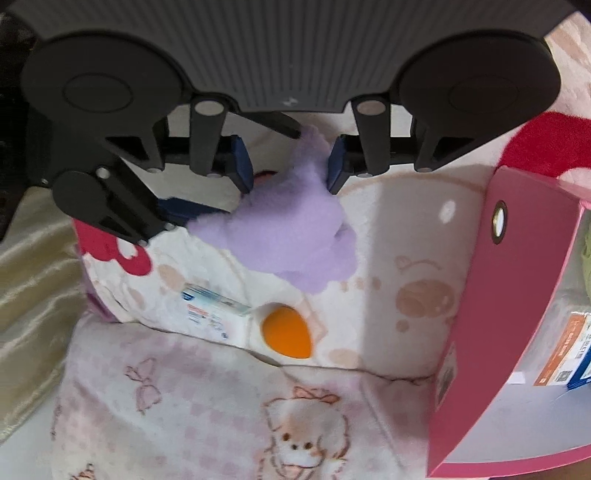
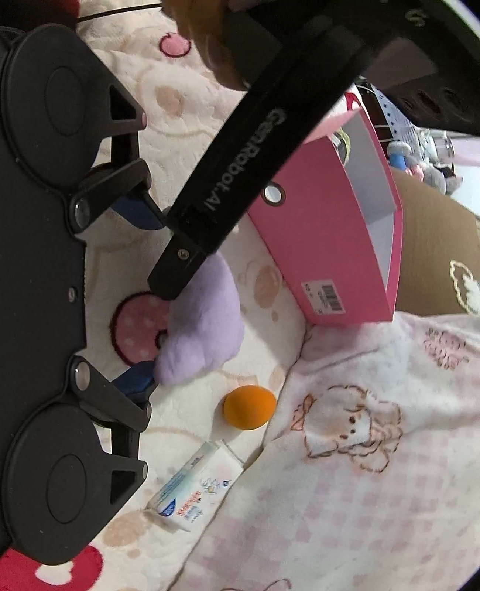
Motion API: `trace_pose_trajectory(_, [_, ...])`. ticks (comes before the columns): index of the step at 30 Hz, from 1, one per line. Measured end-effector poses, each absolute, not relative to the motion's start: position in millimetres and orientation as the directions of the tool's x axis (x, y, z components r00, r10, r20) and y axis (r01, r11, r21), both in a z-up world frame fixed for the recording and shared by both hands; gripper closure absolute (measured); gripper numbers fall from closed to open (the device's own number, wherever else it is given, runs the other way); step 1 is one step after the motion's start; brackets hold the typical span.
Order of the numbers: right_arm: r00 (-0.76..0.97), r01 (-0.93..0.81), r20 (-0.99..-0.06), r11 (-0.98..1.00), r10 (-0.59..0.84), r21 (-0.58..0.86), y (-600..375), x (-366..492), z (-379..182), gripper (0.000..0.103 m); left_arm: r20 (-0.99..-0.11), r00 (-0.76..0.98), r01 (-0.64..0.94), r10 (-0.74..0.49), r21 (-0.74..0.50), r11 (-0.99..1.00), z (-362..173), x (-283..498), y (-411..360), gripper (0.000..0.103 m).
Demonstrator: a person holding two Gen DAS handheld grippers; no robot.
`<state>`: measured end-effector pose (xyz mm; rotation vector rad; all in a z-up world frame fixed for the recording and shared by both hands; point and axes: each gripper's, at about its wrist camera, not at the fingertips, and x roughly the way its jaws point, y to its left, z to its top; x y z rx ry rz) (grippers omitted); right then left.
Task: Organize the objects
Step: 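Lift the purple plush toy with the left tool toward the pink box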
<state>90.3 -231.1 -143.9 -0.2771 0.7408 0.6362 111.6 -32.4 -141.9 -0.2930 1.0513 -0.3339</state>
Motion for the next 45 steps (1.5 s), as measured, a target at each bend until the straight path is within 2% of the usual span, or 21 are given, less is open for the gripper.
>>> trace_pose_trajectory(4, [0.567, -0.620, -0.706, 0.784, 0.424, -0.027, -231, 91, -148, 0.020, -0.794, 0.458, 0.121, -0.399, -0.389, 0.913, -140, 111, -33, 0.056])
trace_pose_trajectory(6, [0.591, -0.600, -0.707, 0.797, 0.389, -0.064, -230, 91, -151, 0.014, -0.795, 0.463, 0.102, -0.391, -0.390, 0.915, -141, 114, -32, 0.054])
trace_pose_trajectory(10, [0.600, -0.609, -0.724, 0.781, 0.339, -0.139, -227, 90, -158, 0.012, -0.794, 0.446, 0.092, -0.413, -0.418, 0.904, -143, 118, -27, 0.044])
trace_pose_trajectory(16, [0.570, -0.658, -0.721, 0.744, 0.394, -0.113, -225, 85, -155, 0.012, -0.787, 0.464, 0.112, -0.407, -0.404, 0.908, -144, 125, -28, 0.043])
trace_pose_trajectory(21, [0.570, -0.614, -0.704, 0.789, 0.424, -0.021, -226, 93, -167, 0.011, -0.793, 0.474, 0.102, -0.382, -0.382, 0.919, -157, 126, -35, 0.052])
trace_pose_trajectory(23, [0.569, -0.593, -0.691, 0.804, 0.446, 0.031, -232, 97, -173, 0.011, -0.781, 0.474, 0.085, -0.407, -0.419, 0.904, -162, 126, -34, 0.059])
trace_pose_trajectory(26, [0.547, -0.570, -0.699, 0.817, 0.460, 0.092, -237, 105, -181, 0.012, -0.785, 0.471, 0.096, -0.402, -0.407, 0.908, -167, 124, -37, 0.060])
trace_pose_trajectory(30, [0.565, -0.541, -0.714, 0.839, 0.414, 0.057, -226, 104, -180, 0.016, -0.784, 0.500, 0.119, -0.368, -0.359, 0.926, -165, 120, -46, 0.061])
trace_pose_trajectory(34, [0.573, -0.502, -0.710, 0.860, 0.409, 0.091, -229, 99, -177, 0.023, -0.779, 0.520, 0.114, -0.351, -0.343, 0.932, -160, 113, -54, 0.061])
trace_pose_trajectory(38, [0.565, -0.489, -0.718, 0.866, 0.407, 0.106, -230, 92, -169, 0.025, -0.787, 0.521, 0.107, -0.330, -0.323, 0.940, -153, 104, -62, 0.061])
trace_pose_trajectory(41, [0.555, -0.491, -0.729, 0.865, 0.401, 0.102, -228, 88, -163, 0.025, -0.791, 0.518, 0.088, -0.325, -0.329, 0.940, -147, 97, -62, 0.061])
trace_pose_trajectory(45, [0.539, -0.482, -0.739, 0.868, 0.405, 0.124, -227, 83, -150, 0.025, -0.793, 0.484, 0.030, -0.370, -0.408, 0.913, -137, 91, -50, 0.061])
